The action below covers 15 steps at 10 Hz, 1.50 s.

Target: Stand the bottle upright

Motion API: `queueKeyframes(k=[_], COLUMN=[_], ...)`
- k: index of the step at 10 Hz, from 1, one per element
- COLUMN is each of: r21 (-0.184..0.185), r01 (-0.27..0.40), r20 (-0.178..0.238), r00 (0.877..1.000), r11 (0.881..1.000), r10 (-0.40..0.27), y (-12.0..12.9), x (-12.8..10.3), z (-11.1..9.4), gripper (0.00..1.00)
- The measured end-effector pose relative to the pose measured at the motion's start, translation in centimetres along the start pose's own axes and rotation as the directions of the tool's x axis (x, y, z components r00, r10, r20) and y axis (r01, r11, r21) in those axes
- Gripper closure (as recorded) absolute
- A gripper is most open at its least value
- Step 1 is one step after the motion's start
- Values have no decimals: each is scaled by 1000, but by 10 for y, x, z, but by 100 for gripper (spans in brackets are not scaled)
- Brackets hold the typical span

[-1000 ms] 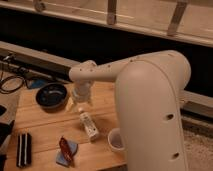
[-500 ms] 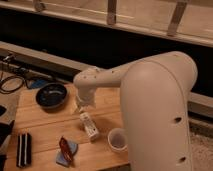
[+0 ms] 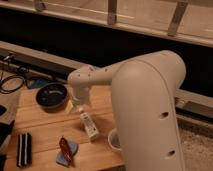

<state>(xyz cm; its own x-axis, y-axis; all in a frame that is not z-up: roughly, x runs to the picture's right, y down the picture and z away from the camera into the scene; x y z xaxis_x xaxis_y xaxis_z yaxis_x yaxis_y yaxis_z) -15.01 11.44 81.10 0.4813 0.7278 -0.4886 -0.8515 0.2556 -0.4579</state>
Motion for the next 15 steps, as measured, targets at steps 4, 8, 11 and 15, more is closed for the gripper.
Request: queueKeyframes(k=[4,8,11,15], r21=[-16,-54,-55,-39], r01=[-42,-91,-78,-47], r20=[11,42,42,14], r00=[999,995,996,999], r11=[999,994,995,998], r10=[42,93,81,47], y=[-14,-25,-24,-19], x=[9,11,7,0], z=[4,25,35,52], gripper=[20,20,20,20])
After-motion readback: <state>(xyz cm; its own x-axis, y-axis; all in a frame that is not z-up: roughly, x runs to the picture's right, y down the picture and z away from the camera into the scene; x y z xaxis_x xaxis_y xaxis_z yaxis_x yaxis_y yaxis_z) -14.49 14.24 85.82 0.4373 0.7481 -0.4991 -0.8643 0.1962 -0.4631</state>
